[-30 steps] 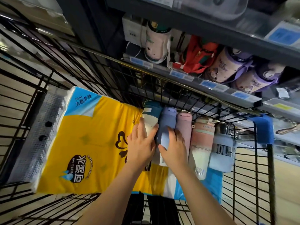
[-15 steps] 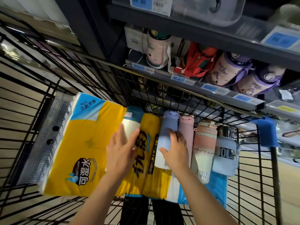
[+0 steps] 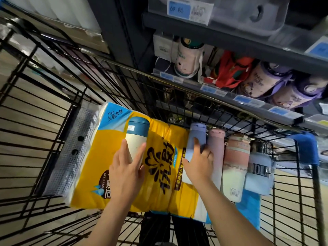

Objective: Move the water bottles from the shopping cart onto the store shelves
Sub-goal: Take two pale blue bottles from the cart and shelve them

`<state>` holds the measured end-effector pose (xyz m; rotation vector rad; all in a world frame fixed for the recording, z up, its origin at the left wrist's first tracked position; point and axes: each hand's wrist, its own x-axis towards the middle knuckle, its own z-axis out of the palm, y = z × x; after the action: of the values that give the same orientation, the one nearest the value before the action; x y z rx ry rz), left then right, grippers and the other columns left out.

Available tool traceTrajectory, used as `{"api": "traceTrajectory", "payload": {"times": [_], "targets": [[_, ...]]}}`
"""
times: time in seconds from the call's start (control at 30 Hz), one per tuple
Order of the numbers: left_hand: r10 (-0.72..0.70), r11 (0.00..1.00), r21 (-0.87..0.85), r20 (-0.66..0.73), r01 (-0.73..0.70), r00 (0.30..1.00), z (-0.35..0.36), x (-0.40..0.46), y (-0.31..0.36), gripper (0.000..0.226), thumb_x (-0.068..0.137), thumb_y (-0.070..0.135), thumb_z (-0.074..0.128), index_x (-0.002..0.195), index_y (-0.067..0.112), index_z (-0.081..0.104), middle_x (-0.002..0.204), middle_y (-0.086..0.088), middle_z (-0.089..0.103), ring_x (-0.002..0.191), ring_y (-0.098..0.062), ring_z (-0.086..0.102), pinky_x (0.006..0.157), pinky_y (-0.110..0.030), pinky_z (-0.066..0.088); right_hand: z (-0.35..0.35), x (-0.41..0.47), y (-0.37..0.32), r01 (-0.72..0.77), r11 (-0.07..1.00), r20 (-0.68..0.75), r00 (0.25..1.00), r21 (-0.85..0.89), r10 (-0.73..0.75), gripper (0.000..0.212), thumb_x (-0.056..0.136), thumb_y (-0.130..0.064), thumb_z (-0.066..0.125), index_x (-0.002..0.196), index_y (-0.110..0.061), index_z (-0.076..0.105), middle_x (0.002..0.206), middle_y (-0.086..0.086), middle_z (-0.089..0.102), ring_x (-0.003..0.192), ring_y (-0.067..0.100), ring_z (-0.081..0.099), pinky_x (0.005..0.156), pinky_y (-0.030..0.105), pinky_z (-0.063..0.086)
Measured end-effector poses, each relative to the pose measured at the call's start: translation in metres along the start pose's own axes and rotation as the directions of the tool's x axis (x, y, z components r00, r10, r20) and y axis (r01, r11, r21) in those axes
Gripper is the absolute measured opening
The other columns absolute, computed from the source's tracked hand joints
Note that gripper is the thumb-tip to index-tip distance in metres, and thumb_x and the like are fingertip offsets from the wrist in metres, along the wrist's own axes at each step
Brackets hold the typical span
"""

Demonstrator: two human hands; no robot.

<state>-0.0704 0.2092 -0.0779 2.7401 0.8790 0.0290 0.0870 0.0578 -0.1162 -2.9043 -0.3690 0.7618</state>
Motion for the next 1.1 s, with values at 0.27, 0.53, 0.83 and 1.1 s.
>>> {"api": "traceTrajectory", "payload": {"times": [0.27,0.53,0.83,1.1], "targets": [[-0.013,0.999,0.044,-0.019,0.014,1.000,0.002,-0.001,-0.006,0.089,0.069,0.035,0.084,0.145,0.032,0.039,0.149,-0.026,0.032,0.118,-0.048,0.044,0.077,-0.052,0.049,-0.003,0.011,-0.018,-0.057,0.998,0.027,0.998,0.009,0.056,0.093,0.087,-0.034,0.064,0.152,-0.033,-0.003,0.146,0.021,0.022,0.125,0.040,0.039,0.096,0.041,0.043],[-0.026,0.999,0.047,-0.030,0.027,0.999,0.004,-0.001,-0.003,0.093,0.064,0.029,0.088,0.144,0.032,0.040,0.148,-0.027,0.034,0.114,-0.049,0.046,0.074,-0.051,0.050,0.000,-0.025,-0.017,-0.090,0.948,0.063,0.995,0.305,0.074,0.093,0.082,-0.024,0.071,0.150,-0.034,0.009,0.143,0.015,0.029,0.124,0.036,0.041,0.088,0.039,0.046],[-0.028,0.999,0.022,-0.042,0.029,0.999,0.004,-0.001,-0.003,0.081,0.069,0.034,0.084,0.141,0.030,0.049,0.147,-0.024,0.035,0.116,-0.045,0.040,0.072,-0.050,0.050,0.022,-0.059,-0.021,0.067,0.971,0.113,0.989,0.231,-0.095,0.096,0.088,-0.032,0.065,0.151,-0.038,-0.008,0.145,0.010,0.017,0.109,0.030,0.053,0.063,0.020,0.037],[-0.030,1.000,-0.007,-0.054,0.030,0.998,0.008,-0.002,-0.004,0.090,0.065,0.029,0.089,0.143,0.031,0.044,0.147,-0.024,0.032,0.115,-0.046,0.043,0.073,-0.052,0.050,0.021,-0.057,-0.018,0.104,0.981,0.164,0.978,0.166,-0.132,0.094,0.092,-0.032,0.059,0.148,-0.043,-0.016,0.152,0.016,0.004,0.114,0.034,0.052,0.068,0.021,0.038]]}}
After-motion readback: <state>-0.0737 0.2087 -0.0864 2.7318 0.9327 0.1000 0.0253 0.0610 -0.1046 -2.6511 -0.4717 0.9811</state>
